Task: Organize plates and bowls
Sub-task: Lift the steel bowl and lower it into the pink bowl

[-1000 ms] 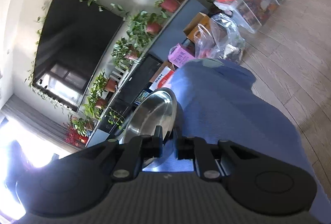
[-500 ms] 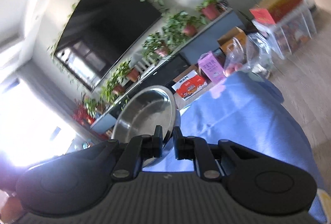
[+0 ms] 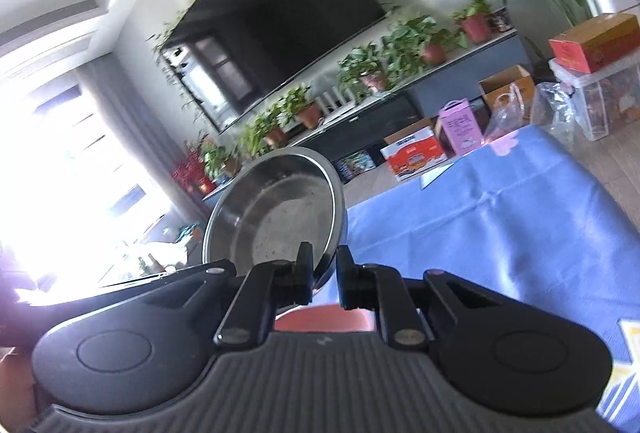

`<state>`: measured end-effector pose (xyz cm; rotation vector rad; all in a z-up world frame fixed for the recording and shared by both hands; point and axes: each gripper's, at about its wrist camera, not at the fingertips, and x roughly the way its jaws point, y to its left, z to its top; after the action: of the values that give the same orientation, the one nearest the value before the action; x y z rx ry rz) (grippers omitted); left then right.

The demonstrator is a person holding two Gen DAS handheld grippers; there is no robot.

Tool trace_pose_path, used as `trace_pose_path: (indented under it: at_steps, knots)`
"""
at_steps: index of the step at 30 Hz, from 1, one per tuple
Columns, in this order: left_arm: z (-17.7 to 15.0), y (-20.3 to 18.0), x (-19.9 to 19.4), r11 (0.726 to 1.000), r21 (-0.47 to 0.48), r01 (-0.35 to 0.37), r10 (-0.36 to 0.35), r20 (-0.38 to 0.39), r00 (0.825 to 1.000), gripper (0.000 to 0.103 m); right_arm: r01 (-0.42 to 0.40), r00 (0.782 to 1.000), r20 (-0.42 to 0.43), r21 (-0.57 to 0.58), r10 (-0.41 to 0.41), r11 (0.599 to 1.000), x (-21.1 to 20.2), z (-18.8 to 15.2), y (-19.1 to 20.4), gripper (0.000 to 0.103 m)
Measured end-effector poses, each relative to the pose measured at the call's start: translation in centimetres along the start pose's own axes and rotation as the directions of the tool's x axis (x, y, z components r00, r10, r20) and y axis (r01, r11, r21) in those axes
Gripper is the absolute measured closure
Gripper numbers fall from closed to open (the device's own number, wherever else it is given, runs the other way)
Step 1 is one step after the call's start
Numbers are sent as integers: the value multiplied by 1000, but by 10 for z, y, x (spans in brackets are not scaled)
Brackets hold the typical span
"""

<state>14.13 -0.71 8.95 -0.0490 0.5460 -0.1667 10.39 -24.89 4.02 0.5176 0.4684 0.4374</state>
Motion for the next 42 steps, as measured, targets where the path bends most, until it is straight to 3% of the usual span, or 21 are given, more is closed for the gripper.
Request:
trace_pose_path:
  at_steps: [5, 14, 24, 42]
  knots:
    - [-19, 7, -20, 998, 41, 49, -50, 34, 998, 85, -25, 999, -25, -11, 25, 1000, -9, -20, 6, 80]
    - [-53, 43, -26, 984, -42, 174, -168, 107, 980, 85, -29, 1000, -14, -68, 28, 997, -12, -36, 18, 80]
    - [-72, 70, -15, 979, -84, 183, -178, 64, 982, 85, -41, 997, -73, -112, 33, 993, 7, -48, 25, 79]
    - [-89, 59, 4, 980, -58, 190, -190, -10, 982, 80, 40, 986, -155, -114, -58, 993, 8, -62, 19, 76]
